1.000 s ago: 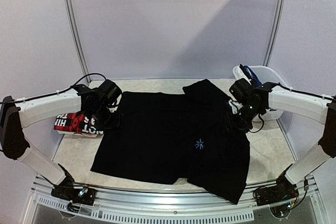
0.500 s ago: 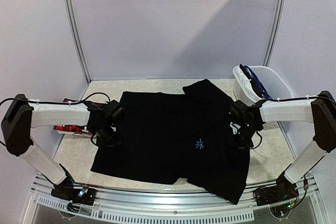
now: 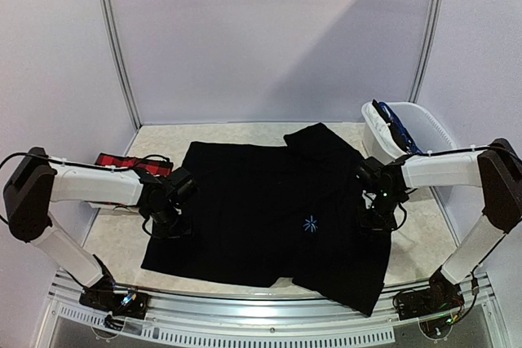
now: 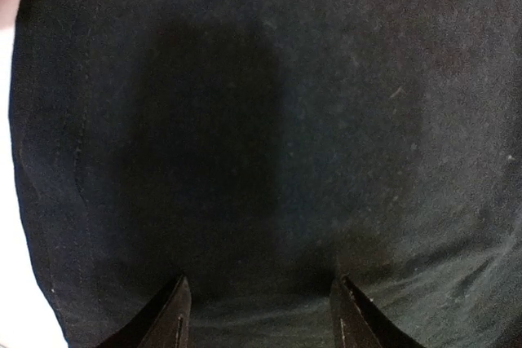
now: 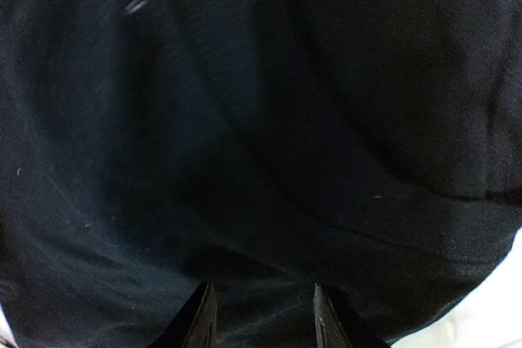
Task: Fold and stack the mixed laundry pile
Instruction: Flatten out the crumpled T-shirt at the center of the board.
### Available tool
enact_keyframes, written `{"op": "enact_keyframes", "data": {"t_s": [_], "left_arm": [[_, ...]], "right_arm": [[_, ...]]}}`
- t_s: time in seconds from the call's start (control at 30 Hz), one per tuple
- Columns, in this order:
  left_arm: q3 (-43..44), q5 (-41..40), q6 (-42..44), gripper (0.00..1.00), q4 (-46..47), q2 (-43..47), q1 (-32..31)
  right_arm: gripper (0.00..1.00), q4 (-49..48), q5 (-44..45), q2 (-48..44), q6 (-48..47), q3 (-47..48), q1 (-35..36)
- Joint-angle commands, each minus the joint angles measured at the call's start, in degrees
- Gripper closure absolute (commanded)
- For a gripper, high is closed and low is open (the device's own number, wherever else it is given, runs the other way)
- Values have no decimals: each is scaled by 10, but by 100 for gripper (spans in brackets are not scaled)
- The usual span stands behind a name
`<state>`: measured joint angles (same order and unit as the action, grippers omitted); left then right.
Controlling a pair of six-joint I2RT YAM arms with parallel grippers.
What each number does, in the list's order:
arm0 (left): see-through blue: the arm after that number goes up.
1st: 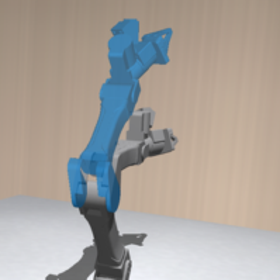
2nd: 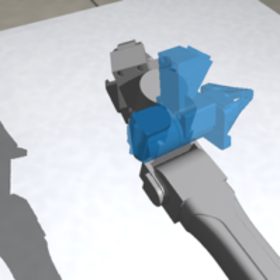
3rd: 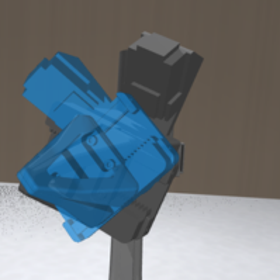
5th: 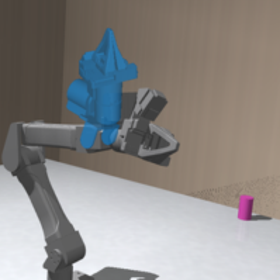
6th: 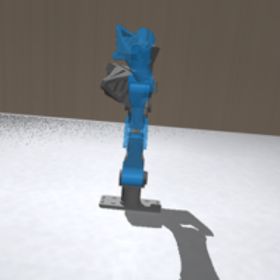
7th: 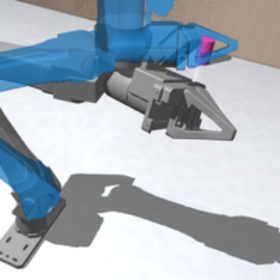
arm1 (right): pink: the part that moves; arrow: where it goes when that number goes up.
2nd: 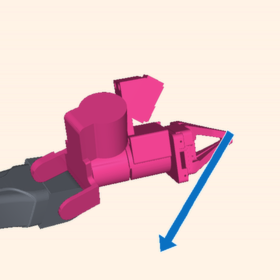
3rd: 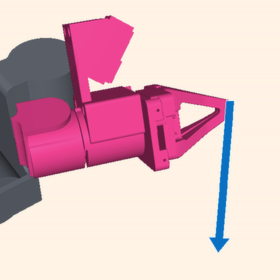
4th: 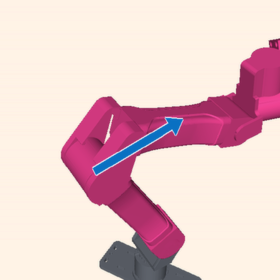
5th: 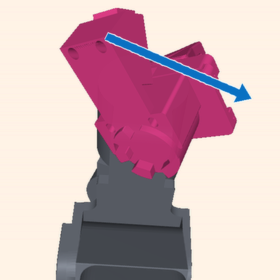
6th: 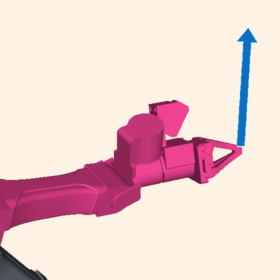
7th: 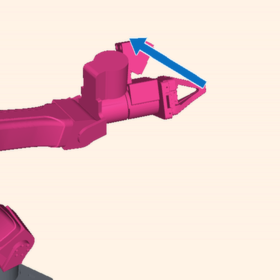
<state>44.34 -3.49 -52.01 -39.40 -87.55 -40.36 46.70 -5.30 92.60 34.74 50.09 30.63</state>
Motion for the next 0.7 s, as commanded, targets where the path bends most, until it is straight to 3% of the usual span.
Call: {"op": "enact_keyframes", "data": {"t_s": [0.0, 0.2, 0.67], "left_arm": [[-25, -3, -32, 41, -15, 36, -18], [-33, -26, -53, 41, -52, 73, -18], [-83, -58, -168, 44, -162, 174, -19]], "right_arm": [[59, 38, 79, 13, 11, -44, -42], [58, 59, 107, 5, 18, -22, -64], [52, 117, 36, -67, -43, 72, -52]]}}
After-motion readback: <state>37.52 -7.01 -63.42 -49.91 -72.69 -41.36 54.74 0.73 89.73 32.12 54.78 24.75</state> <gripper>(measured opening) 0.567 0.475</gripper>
